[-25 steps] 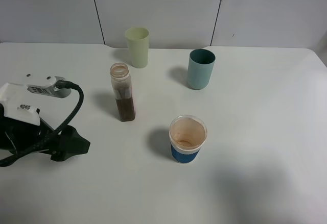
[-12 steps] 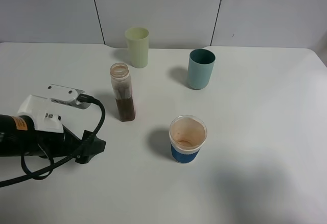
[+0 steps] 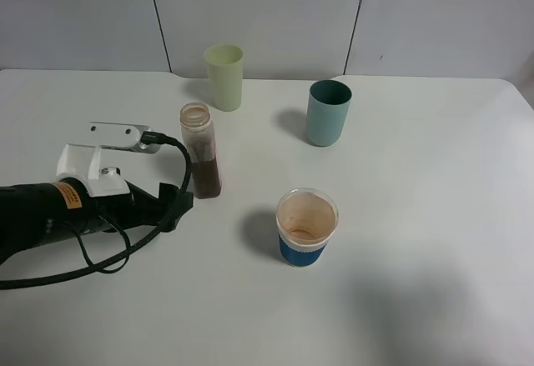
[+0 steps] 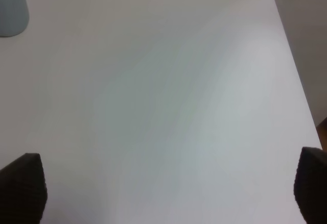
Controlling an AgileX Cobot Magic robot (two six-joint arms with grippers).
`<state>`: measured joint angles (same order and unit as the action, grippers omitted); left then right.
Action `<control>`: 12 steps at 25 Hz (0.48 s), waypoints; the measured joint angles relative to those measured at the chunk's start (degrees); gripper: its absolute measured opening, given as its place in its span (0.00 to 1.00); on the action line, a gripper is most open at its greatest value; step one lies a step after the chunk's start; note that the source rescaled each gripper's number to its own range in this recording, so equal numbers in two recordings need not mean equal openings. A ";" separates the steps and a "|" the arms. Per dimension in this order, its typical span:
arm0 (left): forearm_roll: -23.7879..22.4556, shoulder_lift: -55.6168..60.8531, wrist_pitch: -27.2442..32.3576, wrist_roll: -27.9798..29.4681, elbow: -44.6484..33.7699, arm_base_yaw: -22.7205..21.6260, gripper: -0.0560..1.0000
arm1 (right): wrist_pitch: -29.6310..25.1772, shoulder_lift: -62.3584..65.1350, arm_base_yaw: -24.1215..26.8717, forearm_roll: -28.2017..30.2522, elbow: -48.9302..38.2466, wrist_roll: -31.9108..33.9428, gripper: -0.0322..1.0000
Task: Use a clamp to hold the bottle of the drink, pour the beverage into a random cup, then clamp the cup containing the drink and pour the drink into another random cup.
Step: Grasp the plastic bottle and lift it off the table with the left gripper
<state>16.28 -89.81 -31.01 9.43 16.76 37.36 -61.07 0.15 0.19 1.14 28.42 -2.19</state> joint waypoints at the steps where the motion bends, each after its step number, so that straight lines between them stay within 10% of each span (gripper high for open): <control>1: -0.25 -0.80 -1.51 0.49 0.00 0.31 0.93 | 0.00 0.00 0.00 0.00 0.00 0.00 0.90; 12: -1.75 -8.33 -5.97 1.75 3.96 0.58 0.93 | 0.00 0.00 0.00 0.00 0.00 0.00 0.90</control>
<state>14.54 -98.14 -36.98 11.18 20.72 37.94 -61.07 0.15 0.19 1.14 28.42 -2.19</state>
